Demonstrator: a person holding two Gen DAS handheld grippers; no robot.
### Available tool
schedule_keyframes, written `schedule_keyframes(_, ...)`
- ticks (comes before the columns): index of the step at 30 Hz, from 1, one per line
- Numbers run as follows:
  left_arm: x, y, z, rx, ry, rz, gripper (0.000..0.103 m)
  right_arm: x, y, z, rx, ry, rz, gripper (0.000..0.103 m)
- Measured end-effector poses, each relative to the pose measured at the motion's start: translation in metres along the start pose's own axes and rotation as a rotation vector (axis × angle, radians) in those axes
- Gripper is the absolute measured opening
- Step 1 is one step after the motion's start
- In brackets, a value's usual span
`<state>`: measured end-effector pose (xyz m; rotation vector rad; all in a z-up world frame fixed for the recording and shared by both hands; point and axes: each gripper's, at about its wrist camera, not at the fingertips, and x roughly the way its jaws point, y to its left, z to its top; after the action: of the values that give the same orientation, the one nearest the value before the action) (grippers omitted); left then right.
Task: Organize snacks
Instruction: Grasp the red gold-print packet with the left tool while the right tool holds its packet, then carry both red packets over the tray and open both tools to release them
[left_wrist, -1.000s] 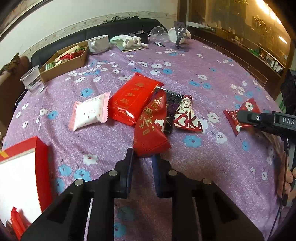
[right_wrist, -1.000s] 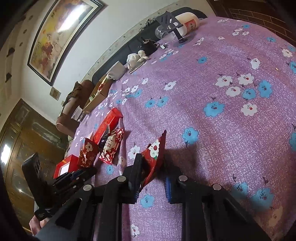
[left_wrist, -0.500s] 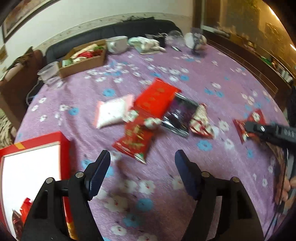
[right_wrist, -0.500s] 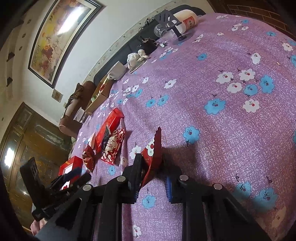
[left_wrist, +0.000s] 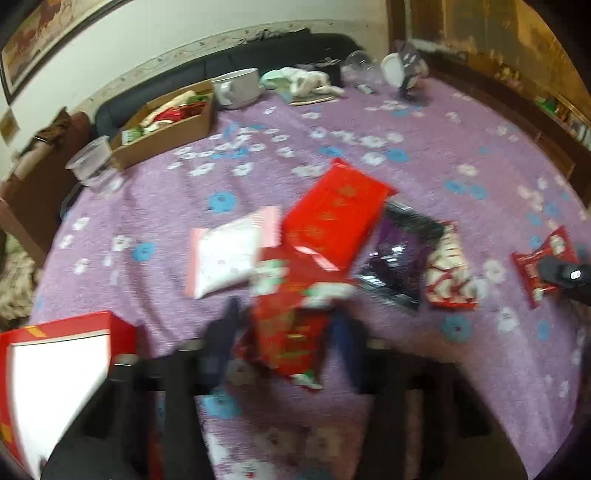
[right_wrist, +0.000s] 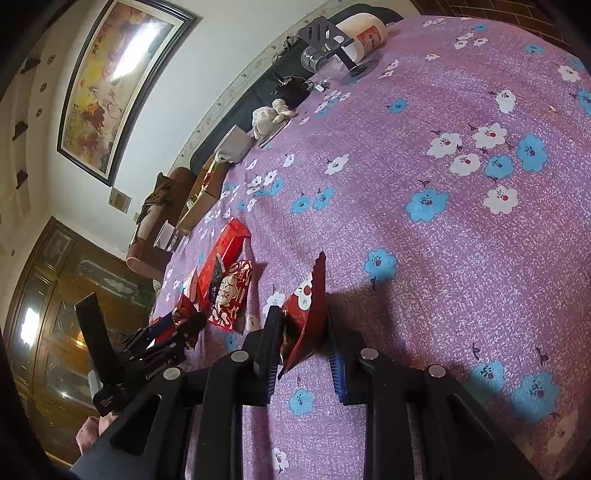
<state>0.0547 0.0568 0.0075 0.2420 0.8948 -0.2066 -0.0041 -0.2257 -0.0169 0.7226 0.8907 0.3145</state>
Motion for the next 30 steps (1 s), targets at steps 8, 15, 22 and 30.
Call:
schedule_keyframes(8, -0.030, -0.013, -0.010, -0.027, -0.056, -0.078, 0.030, 0.006, 0.010, -0.005, -0.043, 0.041, 0.025, 0.021)
schedule_keyframes(15, -0.084, -0.027, -0.045, -0.066, -0.114, -0.163, 0.030, 0.004, 0.017, -0.006, -0.074, 0.026, 0.018, 0.021)
schedule_keyframes(22, -0.134, -0.033, -0.084, -0.063, -0.177, -0.142, 0.030, -0.011, 0.031, -0.014, -0.104, -0.030, 0.080, 0.020)
schedule_keyframes(30, -0.168, -0.007, -0.119, -0.095, -0.233, -0.053, 0.030, -0.017, 0.076, -0.055, -0.156, -0.011, 0.156, 0.020)
